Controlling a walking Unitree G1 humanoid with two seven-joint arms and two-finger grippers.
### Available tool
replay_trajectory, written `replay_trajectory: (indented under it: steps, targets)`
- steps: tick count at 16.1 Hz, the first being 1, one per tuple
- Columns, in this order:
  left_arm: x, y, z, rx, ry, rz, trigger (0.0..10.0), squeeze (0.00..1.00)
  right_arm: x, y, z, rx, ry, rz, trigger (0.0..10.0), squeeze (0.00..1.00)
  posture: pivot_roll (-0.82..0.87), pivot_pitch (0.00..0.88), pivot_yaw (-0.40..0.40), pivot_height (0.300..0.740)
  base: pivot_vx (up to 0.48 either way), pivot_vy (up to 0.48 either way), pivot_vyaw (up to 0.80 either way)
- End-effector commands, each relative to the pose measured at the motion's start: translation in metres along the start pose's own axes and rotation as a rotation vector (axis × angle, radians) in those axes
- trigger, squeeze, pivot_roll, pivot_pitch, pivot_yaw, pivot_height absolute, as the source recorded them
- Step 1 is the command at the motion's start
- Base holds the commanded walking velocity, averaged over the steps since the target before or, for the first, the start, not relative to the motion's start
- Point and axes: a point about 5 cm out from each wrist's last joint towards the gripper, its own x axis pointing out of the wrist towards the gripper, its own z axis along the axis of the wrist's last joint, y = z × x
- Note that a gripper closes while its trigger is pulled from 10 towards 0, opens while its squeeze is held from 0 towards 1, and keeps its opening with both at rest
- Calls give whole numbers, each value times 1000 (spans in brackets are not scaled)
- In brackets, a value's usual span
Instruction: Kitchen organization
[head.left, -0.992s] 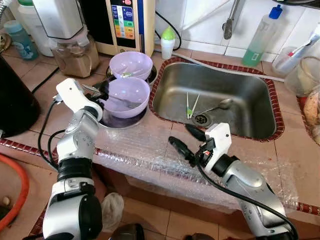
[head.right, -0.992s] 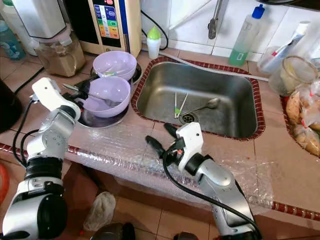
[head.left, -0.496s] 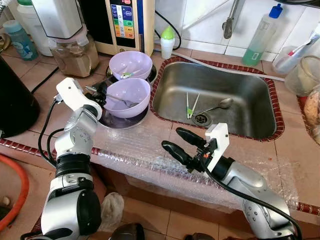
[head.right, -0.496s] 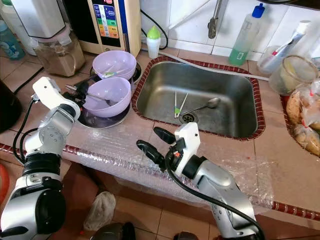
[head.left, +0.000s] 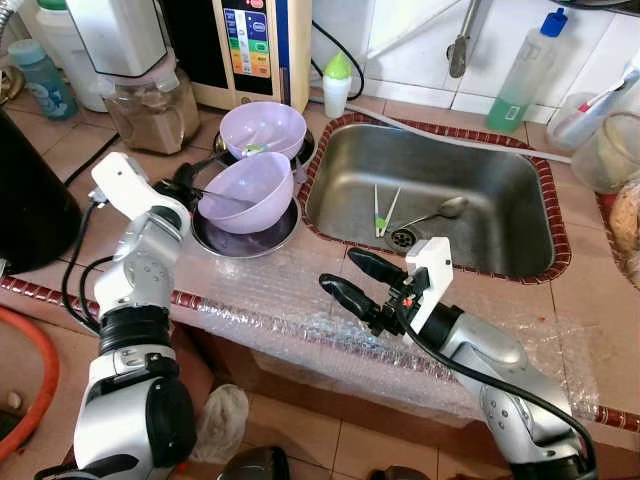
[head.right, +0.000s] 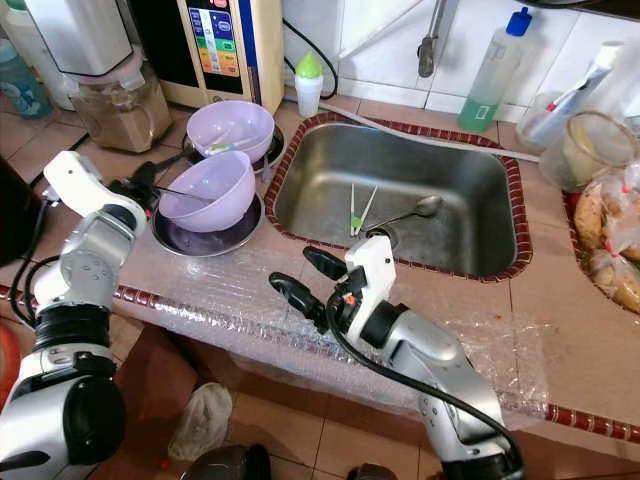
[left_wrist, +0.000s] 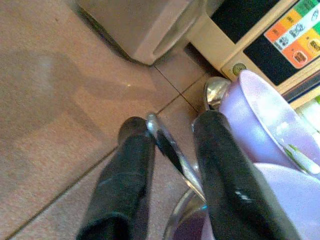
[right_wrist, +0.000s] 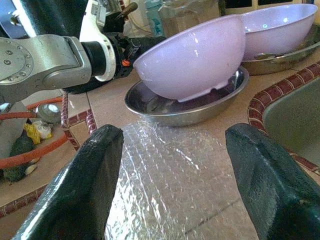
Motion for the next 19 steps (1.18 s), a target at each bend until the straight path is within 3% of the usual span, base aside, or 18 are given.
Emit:
replay_trajectory:
  steps: [1,10,16,19]
  targets:
    - [0,-6,11,-3,-36,-13,0,0,3,1,0,-8,0,23,10000,0,-24,54,33,740,0,0,0]
    - [-5,-14,21,-45,-92,-67,0,0,9,-3,-2,-20,6,33,10000,0,-14,40,30,740,0,0,0]
    - [-23,-40,41,4,-237,-211,0,0,14,-4,-3,-35,-2,30,10000,0,0,28,35,740,0,0,0]
    - [-29,-58,44,58,-262,-301,0,0,18,-8,2,-92,-23,6,10000,0,9,24,37,740,0,0,0]
